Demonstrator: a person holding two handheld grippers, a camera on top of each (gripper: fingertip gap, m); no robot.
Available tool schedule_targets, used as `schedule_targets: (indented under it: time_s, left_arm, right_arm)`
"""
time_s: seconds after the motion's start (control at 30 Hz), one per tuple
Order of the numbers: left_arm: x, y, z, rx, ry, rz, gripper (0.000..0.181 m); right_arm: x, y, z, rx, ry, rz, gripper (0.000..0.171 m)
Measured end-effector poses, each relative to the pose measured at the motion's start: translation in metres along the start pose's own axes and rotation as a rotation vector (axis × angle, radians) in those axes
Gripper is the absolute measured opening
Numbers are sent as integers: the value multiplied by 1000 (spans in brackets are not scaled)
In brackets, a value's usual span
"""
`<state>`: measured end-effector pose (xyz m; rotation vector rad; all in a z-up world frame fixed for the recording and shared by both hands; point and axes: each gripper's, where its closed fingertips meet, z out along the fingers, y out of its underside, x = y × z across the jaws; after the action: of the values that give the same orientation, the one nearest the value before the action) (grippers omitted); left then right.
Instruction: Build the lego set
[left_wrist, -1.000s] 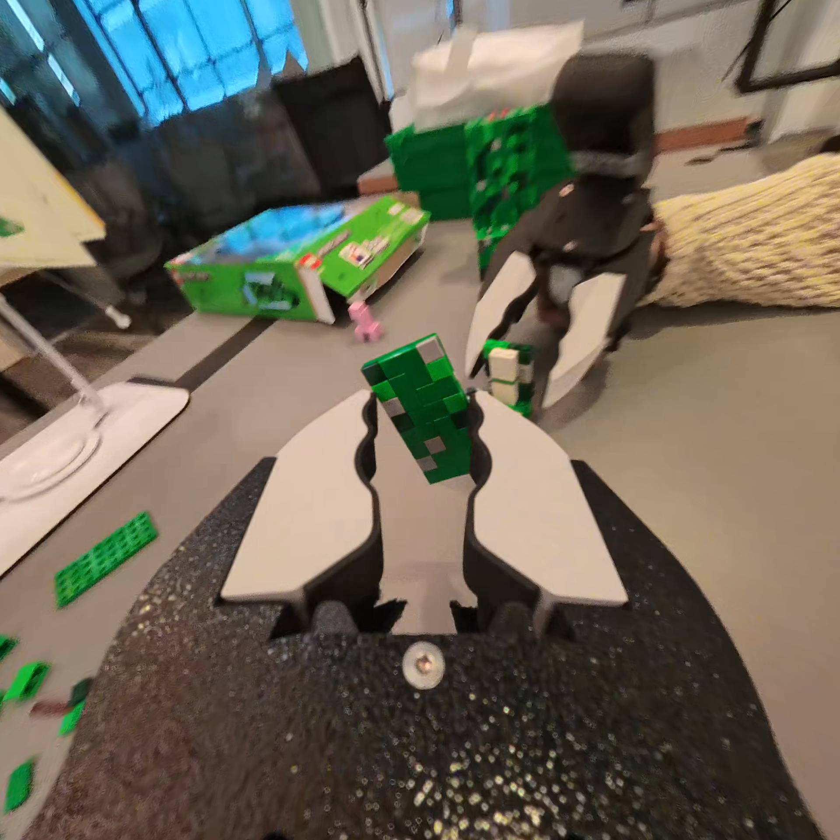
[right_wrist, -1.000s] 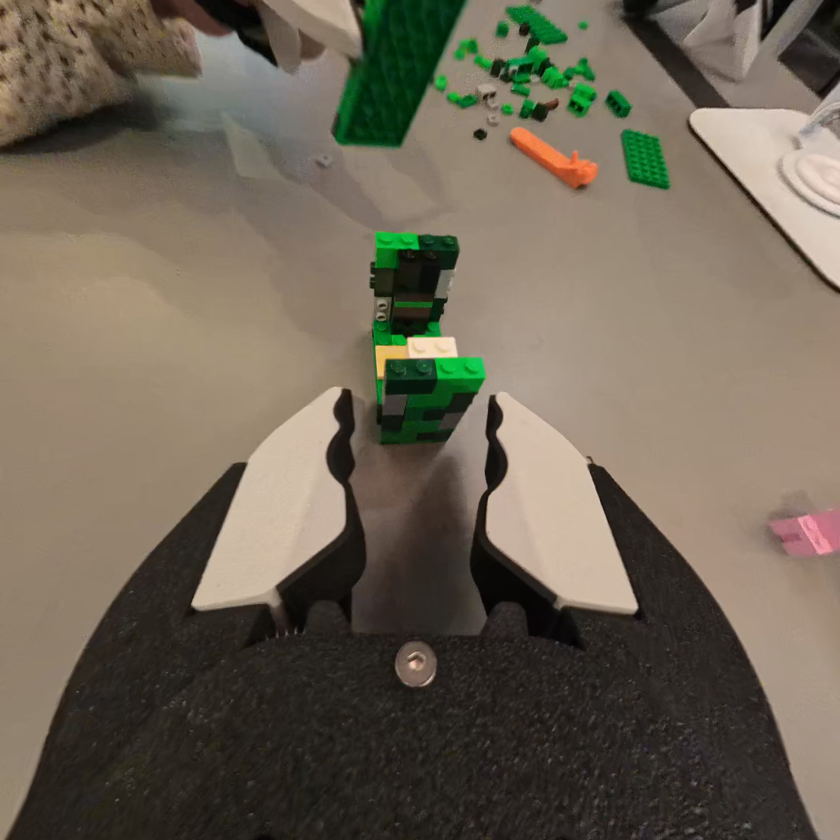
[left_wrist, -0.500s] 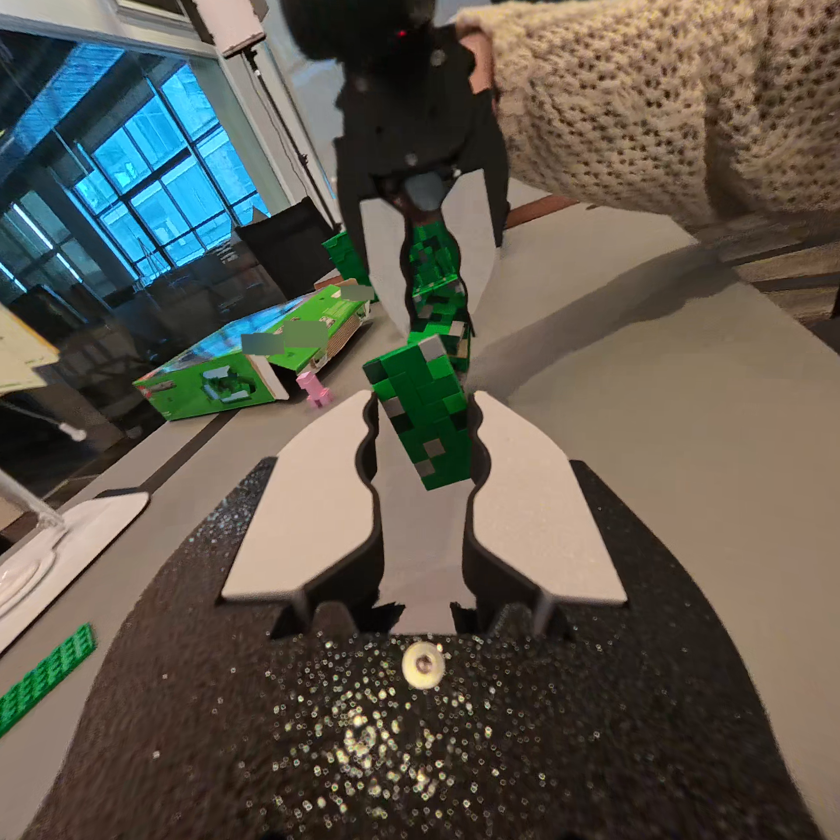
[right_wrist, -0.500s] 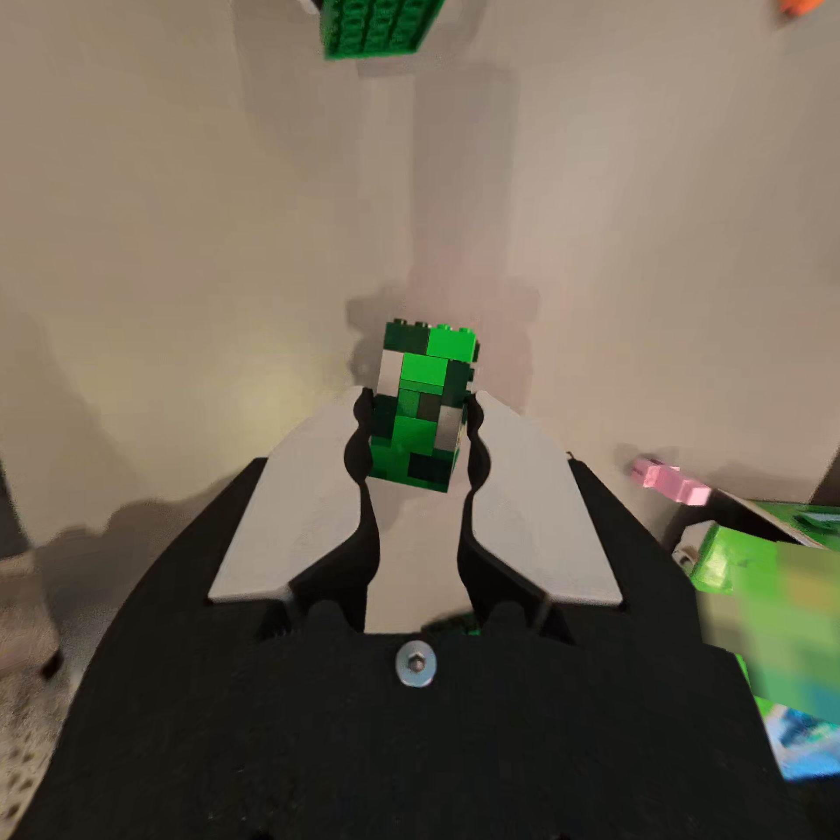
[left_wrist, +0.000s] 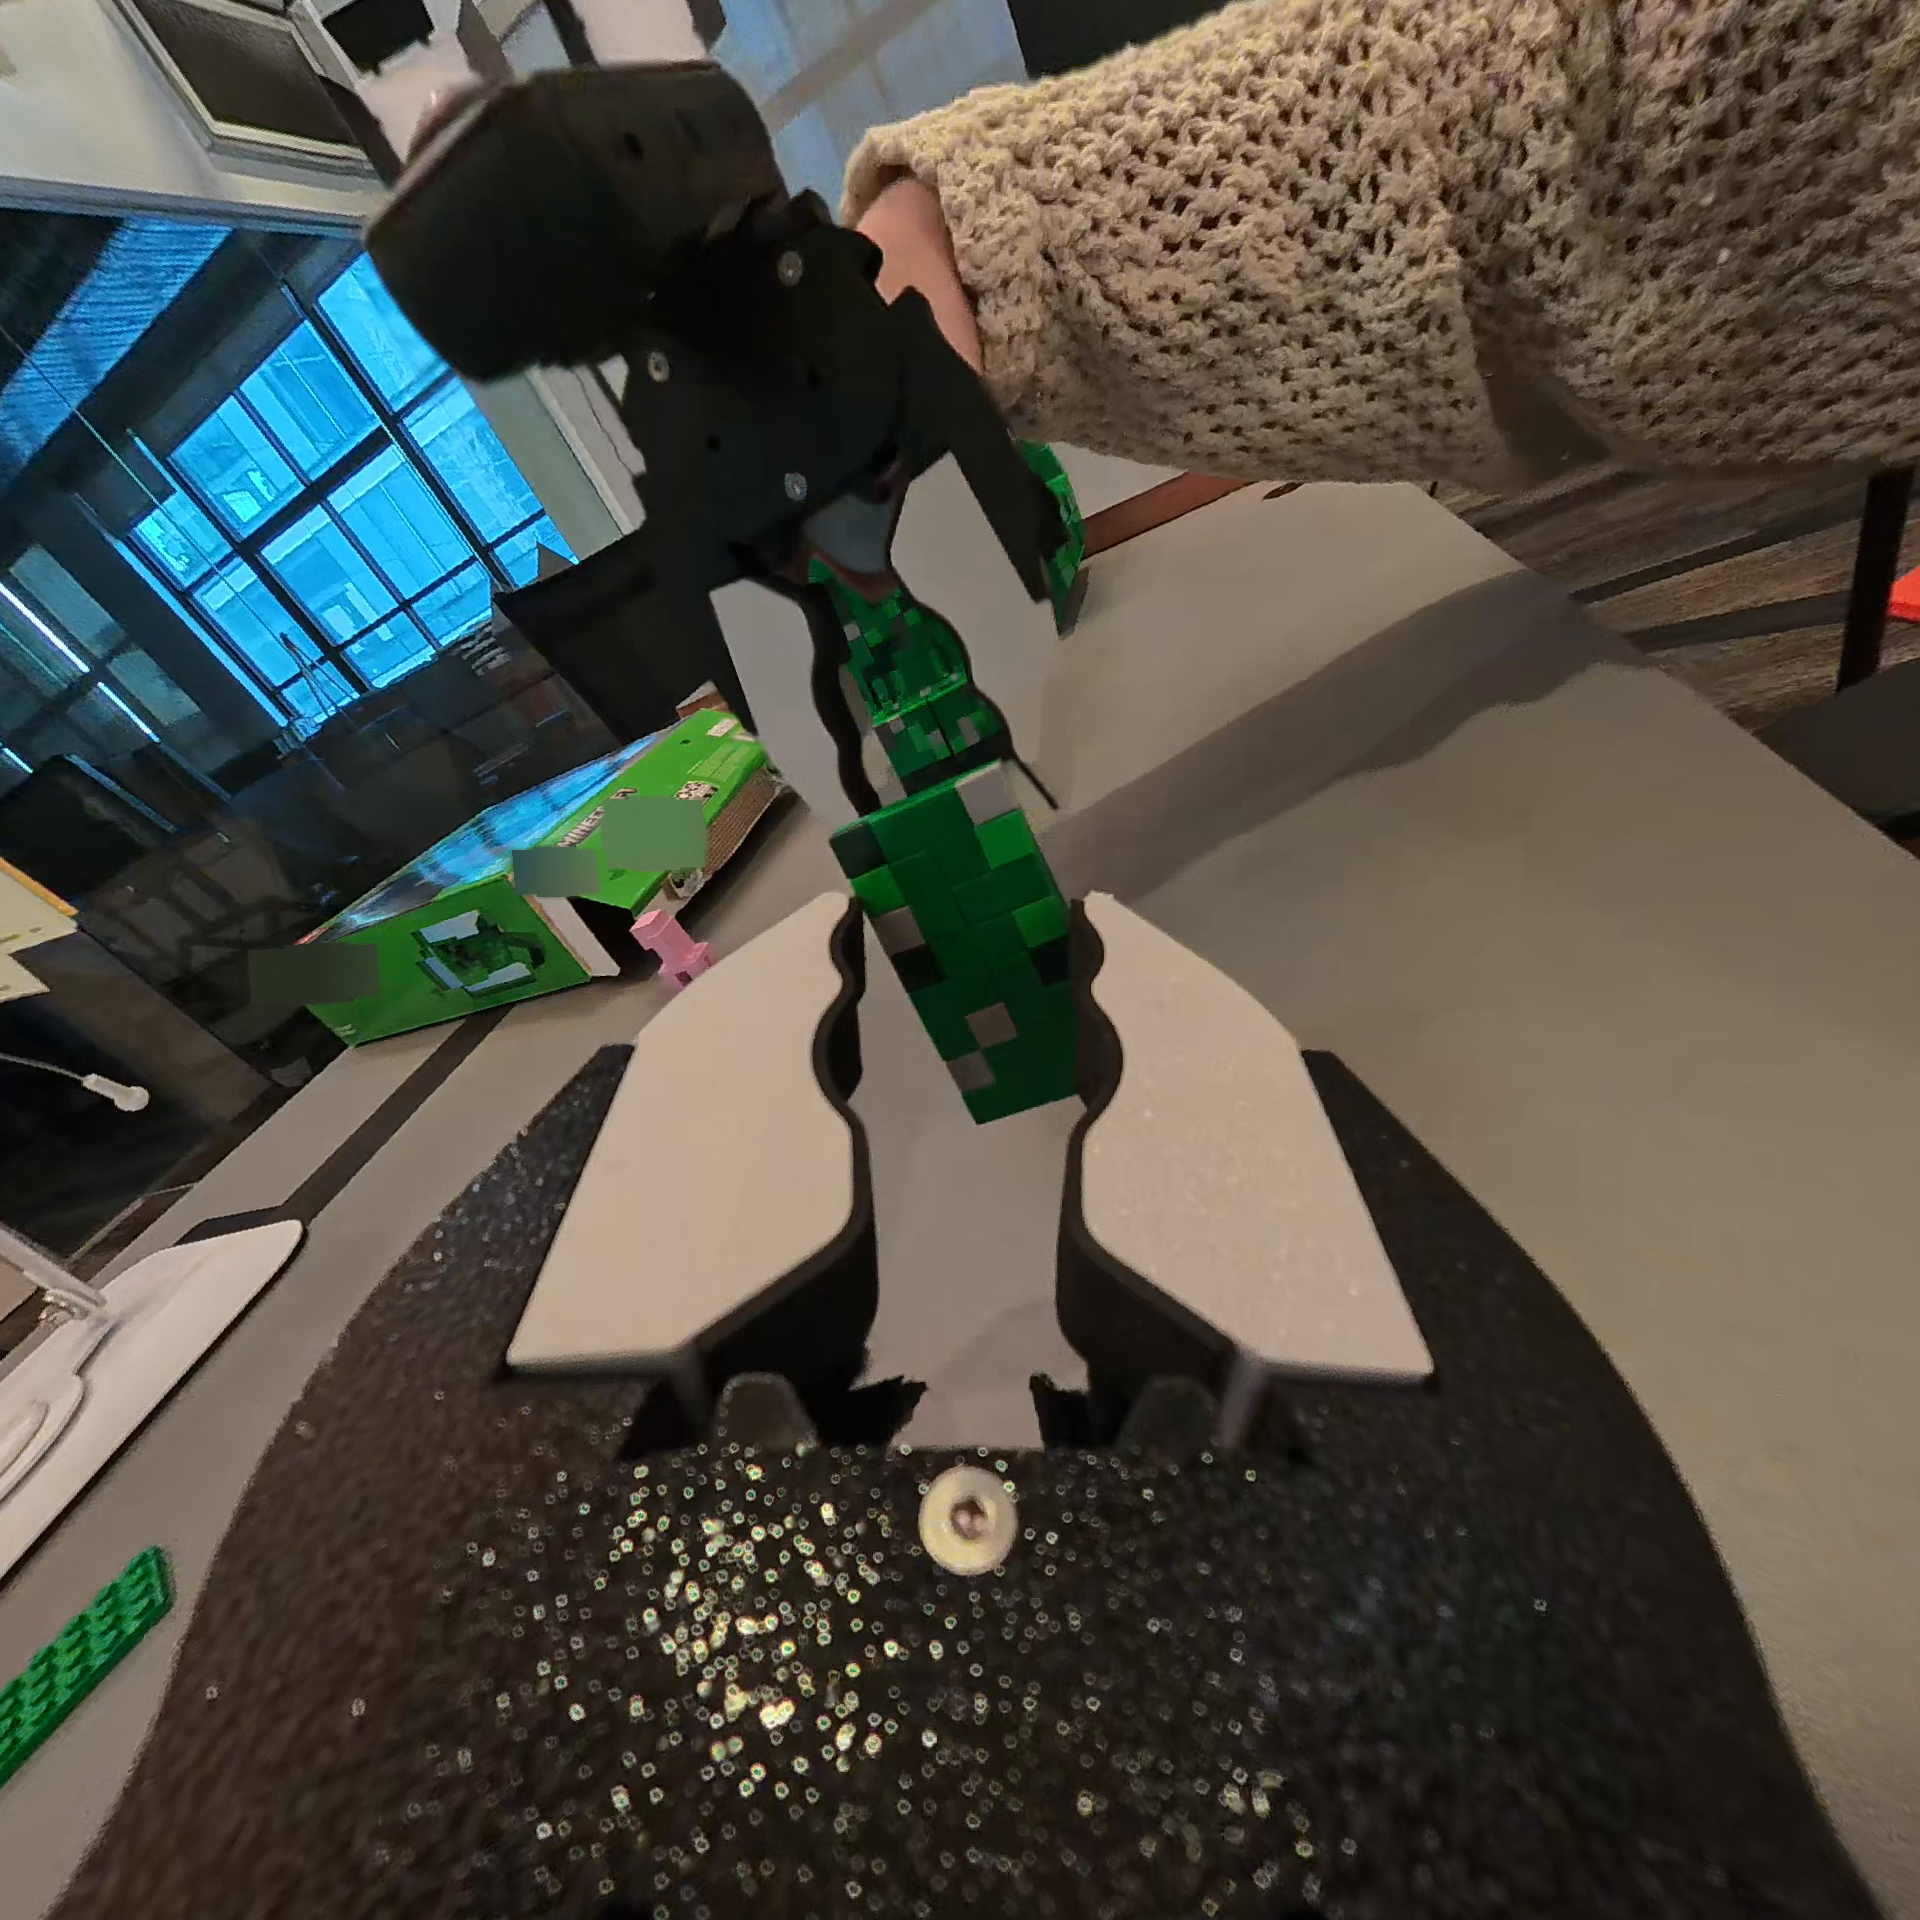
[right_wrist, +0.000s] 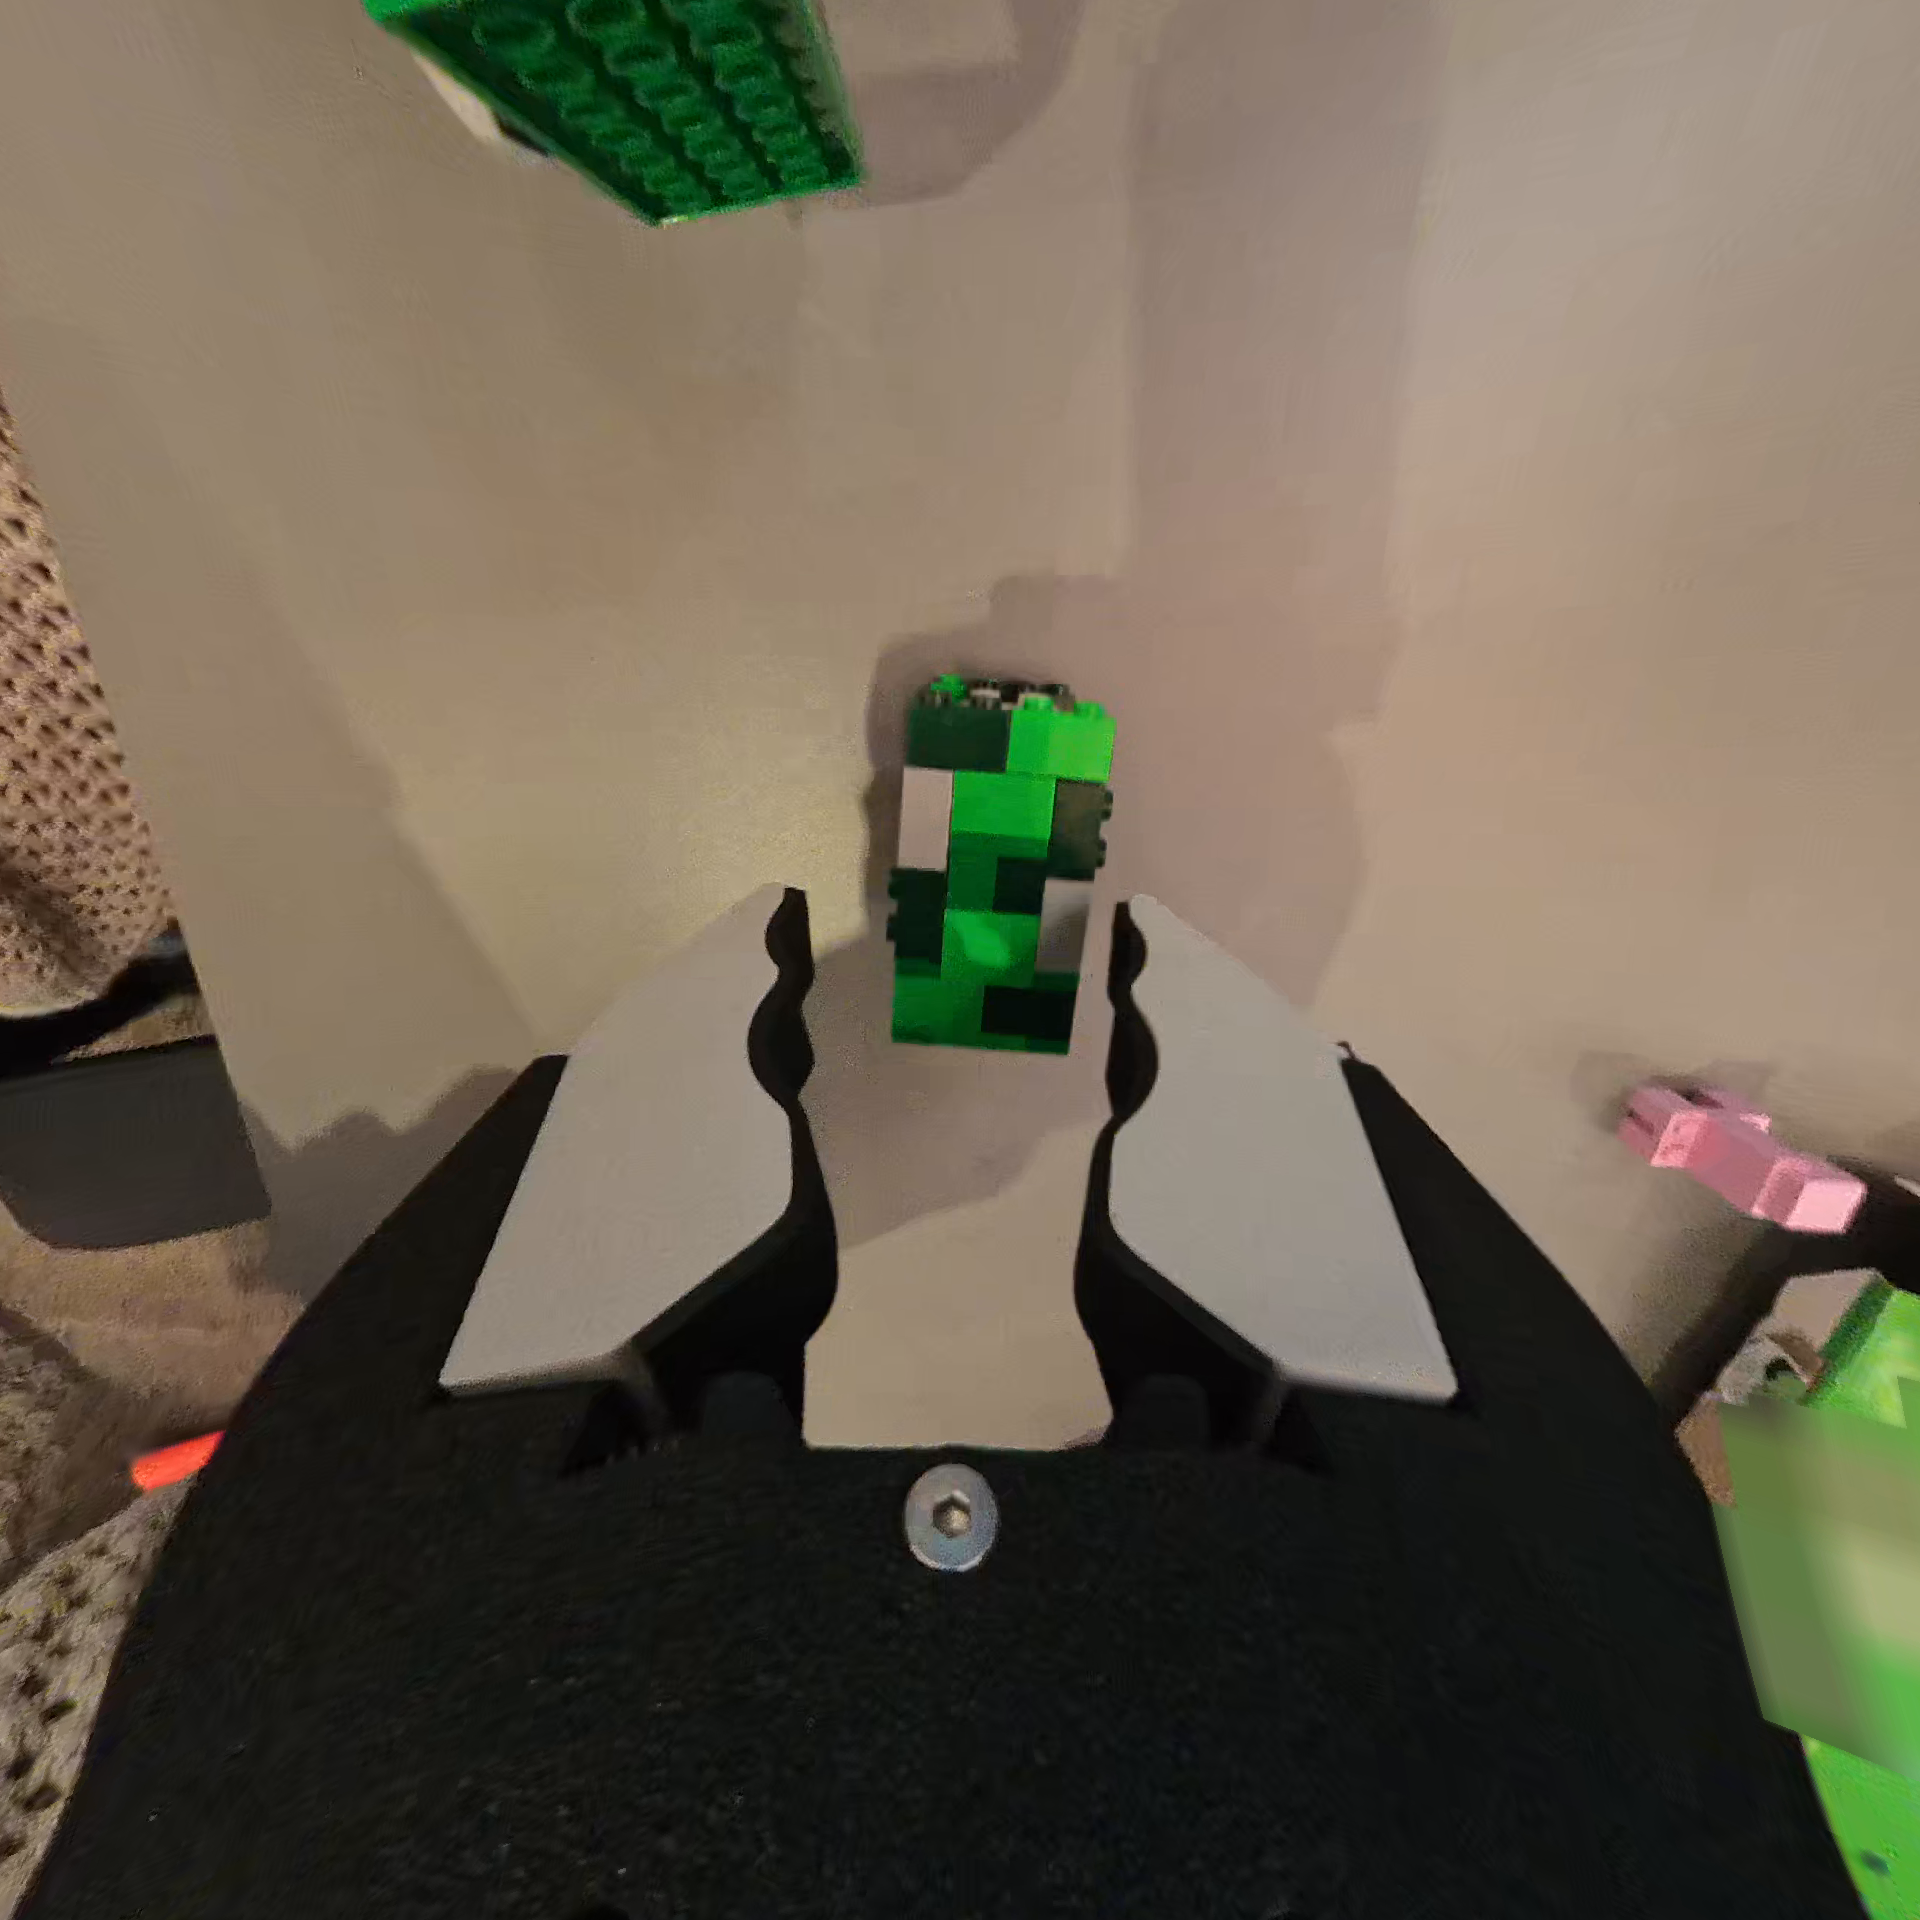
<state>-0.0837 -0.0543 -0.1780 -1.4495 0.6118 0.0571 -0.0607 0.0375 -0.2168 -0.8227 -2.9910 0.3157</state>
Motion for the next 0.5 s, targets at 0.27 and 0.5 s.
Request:
schedule_targets:
  time_s: [0.27, 0.5]
  left_arm:
    - [1, -7, -2, 50, 19, -40, 37]
    - [14, -12, 0, 66, 90, -48, 37]
  right_arm:
    - [-1, -27, -39, 584, 212, 73, 62]
    - [-50, -105, -39, 693, 186, -203, 57]
